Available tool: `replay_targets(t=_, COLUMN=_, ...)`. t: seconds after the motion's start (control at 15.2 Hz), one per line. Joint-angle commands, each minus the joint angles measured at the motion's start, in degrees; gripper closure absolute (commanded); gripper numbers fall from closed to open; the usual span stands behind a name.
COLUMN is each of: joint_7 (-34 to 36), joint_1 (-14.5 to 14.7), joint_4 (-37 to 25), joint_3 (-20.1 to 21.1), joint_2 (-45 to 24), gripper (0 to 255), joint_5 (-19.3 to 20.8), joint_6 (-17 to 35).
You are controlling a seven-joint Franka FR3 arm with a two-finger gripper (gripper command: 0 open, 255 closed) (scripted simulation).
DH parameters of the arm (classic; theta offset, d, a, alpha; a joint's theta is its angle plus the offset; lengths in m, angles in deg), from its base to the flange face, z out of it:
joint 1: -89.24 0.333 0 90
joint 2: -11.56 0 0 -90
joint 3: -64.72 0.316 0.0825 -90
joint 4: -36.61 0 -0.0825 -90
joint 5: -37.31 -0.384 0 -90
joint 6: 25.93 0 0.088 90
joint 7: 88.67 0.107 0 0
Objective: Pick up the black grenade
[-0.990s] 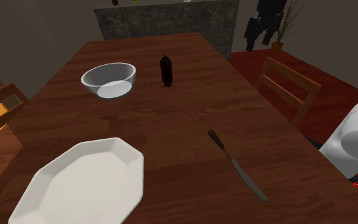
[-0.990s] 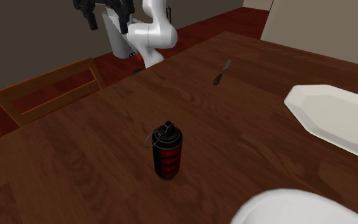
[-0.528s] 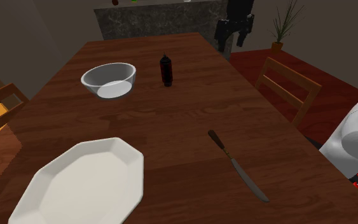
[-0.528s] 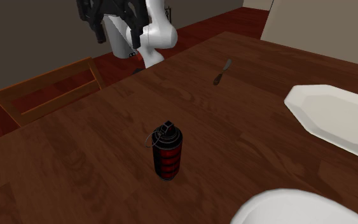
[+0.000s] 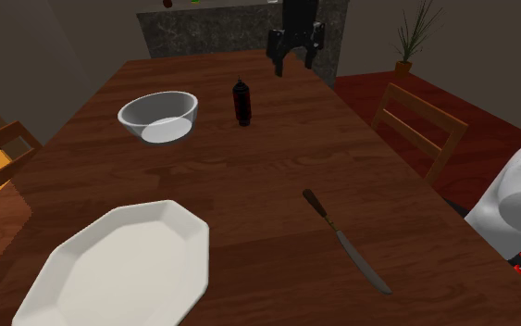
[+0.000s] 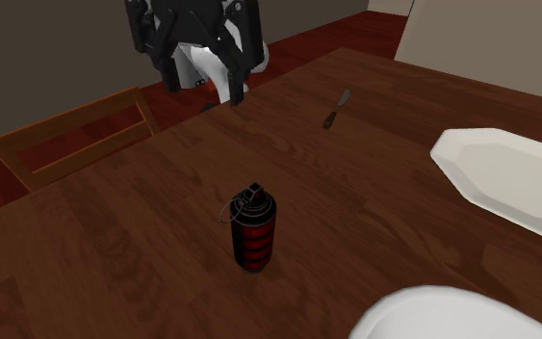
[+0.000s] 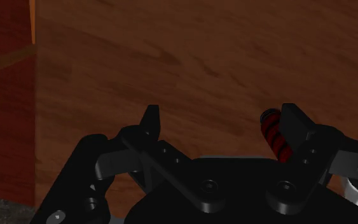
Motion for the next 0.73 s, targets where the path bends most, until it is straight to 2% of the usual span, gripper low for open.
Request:
replay_targets(t=0.0, joint_7=2.5, joint_1=0.6, joint_4=-5.0, joint_3=1.1, joint_2=-4.8, gripper=0, joint_5=1.1, joint_6=-0.3)
replay_targets(t=0.33, joint_7=8.2, joint_1=3.3, joint_4=-20.3, joint_3=3.1, joint_2=-17.4, gripper=0, joint_5=4.7, joint_6=-3.4)
replay_targets(t=0.59, joint_7=11.8, joint_1=7.2, joint_4=-37.4, joint_3=3.6, joint_2=-29.6, gripper=0, joint_5=8.2, joint_6=-8.7)
replay_targets(t=0.66, joint_7=11.8, joint_1=7.0, joint_4=-35.9, joint_3=3.5, joint_2=-29.1, gripper=0, joint_5=8.1, joint_6=-7.6)
